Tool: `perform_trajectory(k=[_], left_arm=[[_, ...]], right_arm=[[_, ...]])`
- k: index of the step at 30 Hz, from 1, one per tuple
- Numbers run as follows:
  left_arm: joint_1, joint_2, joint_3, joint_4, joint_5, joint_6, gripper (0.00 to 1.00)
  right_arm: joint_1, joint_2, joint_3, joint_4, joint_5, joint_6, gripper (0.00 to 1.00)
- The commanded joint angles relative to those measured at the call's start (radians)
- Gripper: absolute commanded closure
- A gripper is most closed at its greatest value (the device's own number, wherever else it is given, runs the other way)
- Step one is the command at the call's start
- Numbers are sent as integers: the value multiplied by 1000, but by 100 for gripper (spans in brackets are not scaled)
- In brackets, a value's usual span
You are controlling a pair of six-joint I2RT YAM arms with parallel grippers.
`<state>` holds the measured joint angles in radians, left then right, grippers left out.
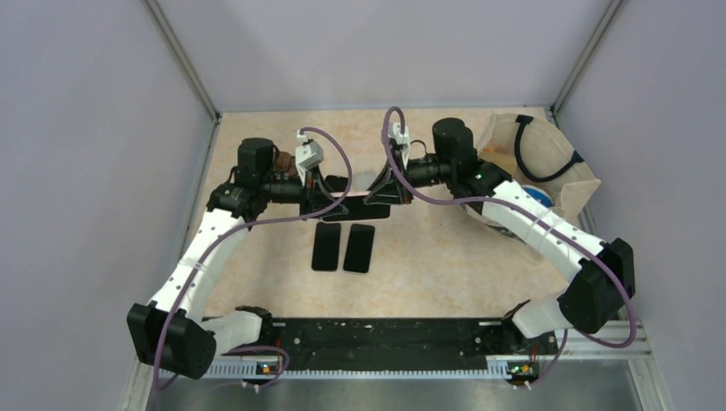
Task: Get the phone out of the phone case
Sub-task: Adjust the phone.
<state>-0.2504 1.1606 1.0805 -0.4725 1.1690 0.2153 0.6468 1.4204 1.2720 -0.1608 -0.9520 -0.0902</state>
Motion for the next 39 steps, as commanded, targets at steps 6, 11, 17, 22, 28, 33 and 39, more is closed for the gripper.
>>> perform_trajectory(k=[6,11,17,22,28,33,39], left_arm=[[-51,64,252,-428,-153,396,100],[-99,95,344,-589,-276,503,100],[-153,113,427,-660,-347,512,100],[-186,108,434,-619,-353,468,100],[-205,107,417,-570,-350,430,100],[-212,119,419,-543,-356,411,100],[-220,132,413,-507,-353,383,100]], right_arm=[[-10,-79,23,-77,47,-142,30],[-11,-64,72,-252,81,-268,23],[-12,-23,79,-308,54,-302,22],[-11,35,71,-310,-37,-295,27],[-3,71,57,-277,-77,-273,34],[12,84,38,-259,-88,-266,38],[29,105,24,-256,-113,-265,69]])
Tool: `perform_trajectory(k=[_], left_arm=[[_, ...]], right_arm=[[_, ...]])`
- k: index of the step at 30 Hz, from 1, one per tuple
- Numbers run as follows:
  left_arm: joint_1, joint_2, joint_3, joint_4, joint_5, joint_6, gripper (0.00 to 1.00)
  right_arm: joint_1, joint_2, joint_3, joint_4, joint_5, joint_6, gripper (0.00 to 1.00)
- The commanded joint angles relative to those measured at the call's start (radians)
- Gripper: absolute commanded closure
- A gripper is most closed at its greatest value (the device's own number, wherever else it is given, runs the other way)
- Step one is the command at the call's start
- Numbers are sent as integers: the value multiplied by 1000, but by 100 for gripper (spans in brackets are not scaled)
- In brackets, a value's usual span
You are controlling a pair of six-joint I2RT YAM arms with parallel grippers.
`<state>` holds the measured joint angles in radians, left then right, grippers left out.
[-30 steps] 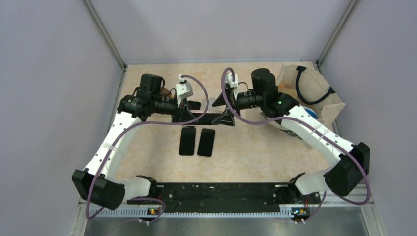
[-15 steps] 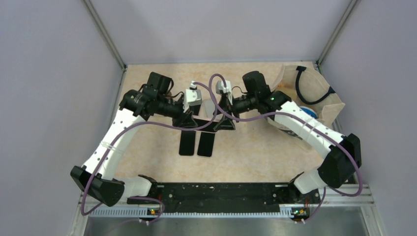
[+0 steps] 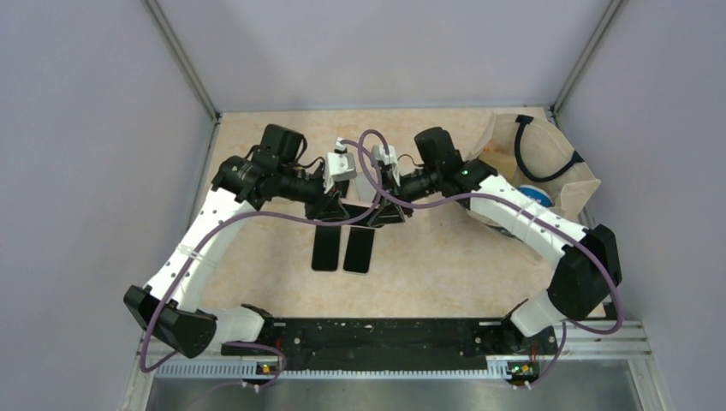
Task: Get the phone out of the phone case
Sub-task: Adjust the phone.
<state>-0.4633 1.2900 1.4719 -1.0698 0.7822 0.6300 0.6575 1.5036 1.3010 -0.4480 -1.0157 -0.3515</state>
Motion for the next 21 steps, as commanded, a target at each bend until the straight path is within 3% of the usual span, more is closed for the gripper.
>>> perform_trajectory(k=[1,4,8,10,13,16,21], left_arm=[[-8,3,20,101,35,-38,100],[-9,5,15,124,42,-59,100],[-7,-2,-2,143,68,-70,100],[-6,-18,-22,153,82,-85,72],[7,-64,-80,221,113,-158,40],[61,-112,-144,338,203,-288,30],[104,-142,-199,471,271,-455,28]], right_arm=[[21,25,-4,30,-56,-2,77],[26,30,-11,28,-59,-4,100],[25,10,-26,26,-31,-8,100],[20,-17,-33,24,-7,-13,100],[-1,-54,-37,22,1,-13,100],[-10,-93,-36,-3,16,-39,100],[-14,-127,-38,-20,27,-71,100]])
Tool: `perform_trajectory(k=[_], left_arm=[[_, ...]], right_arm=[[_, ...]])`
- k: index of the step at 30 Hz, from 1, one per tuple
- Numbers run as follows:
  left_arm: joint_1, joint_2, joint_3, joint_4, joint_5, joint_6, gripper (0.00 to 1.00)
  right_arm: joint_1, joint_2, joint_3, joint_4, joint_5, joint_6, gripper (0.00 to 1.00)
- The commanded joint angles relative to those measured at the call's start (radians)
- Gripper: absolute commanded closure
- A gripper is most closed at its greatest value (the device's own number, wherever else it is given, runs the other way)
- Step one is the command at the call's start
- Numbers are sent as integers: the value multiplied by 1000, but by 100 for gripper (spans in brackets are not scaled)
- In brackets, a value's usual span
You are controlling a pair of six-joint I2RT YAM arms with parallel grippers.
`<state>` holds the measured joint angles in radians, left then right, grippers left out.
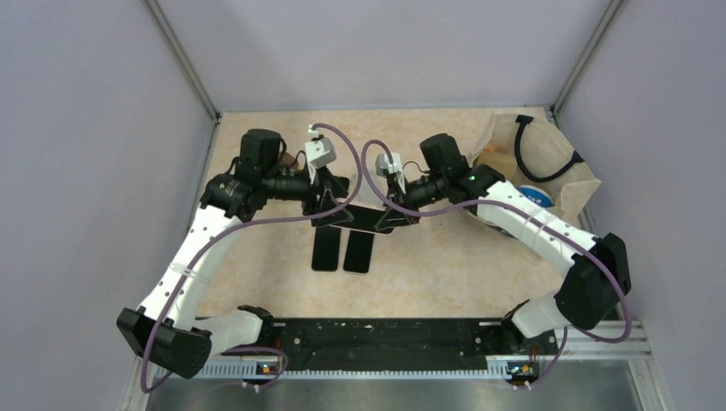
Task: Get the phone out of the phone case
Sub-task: Adjust the phone.
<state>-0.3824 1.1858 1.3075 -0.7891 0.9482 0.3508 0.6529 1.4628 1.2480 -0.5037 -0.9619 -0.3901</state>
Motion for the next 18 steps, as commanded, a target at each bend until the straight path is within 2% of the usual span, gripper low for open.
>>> perform_trajectory(k=[1,5,7,10,16,18], left_arm=[[28,-49,-65,230,115,-224,28],[60,-96,-180,478,158,-452,29],[72,-102,-204,546,175,-523,34],[74,-98,-212,582,192,-568,39],[74,-94,-247,665,210,-631,41],[74,-92,-249,665,207,-631,45]], right_arm=[[-10,-93,15,36,-24,-40,100],[-12,-106,15,34,-11,-54,100],[-12,-113,15,36,-2,-56,100],[-16,-118,15,36,11,-57,100],[-19,-118,7,36,22,-59,100],[-18,-116,7,37,23,-59,100]])
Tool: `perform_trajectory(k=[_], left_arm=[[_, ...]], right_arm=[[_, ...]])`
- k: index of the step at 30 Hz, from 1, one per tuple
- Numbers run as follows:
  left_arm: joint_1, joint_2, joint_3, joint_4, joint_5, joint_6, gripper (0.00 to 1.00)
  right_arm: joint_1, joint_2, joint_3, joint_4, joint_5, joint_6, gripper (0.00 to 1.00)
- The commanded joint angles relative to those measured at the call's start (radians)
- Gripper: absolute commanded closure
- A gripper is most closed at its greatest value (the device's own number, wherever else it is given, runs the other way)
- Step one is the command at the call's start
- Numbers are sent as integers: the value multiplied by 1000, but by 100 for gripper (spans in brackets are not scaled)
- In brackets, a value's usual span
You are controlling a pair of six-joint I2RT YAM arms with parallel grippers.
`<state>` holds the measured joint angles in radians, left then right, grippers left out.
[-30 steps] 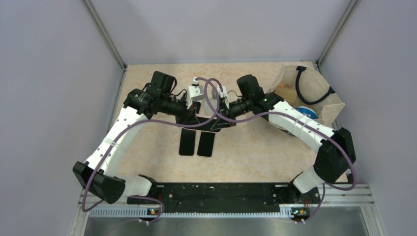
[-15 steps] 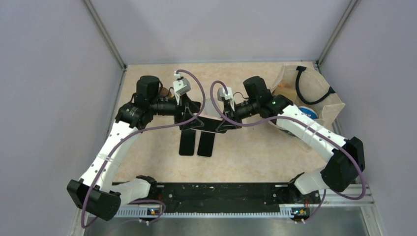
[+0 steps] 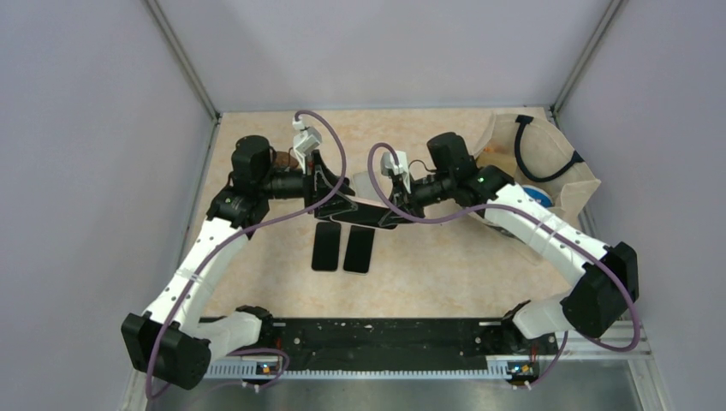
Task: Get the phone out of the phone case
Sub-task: Adjust the phone, then remove the phone case from the phone.
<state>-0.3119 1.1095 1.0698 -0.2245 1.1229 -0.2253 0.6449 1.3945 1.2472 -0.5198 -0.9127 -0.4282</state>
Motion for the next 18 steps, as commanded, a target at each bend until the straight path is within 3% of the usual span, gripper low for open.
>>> perform_trajectory(k=[1,7,18], left_arm=[[4,-14,-11,100,33,-55,48],[4,1,-15,105,38,-64,67],[4,13,-33,125,38,-74,64]], right_arm=[[-10,-48,9,52,-28,-21,100],[-10,-46,10,54,-32,-21,100],[-10,-45,12,55,-31,-20,100]])
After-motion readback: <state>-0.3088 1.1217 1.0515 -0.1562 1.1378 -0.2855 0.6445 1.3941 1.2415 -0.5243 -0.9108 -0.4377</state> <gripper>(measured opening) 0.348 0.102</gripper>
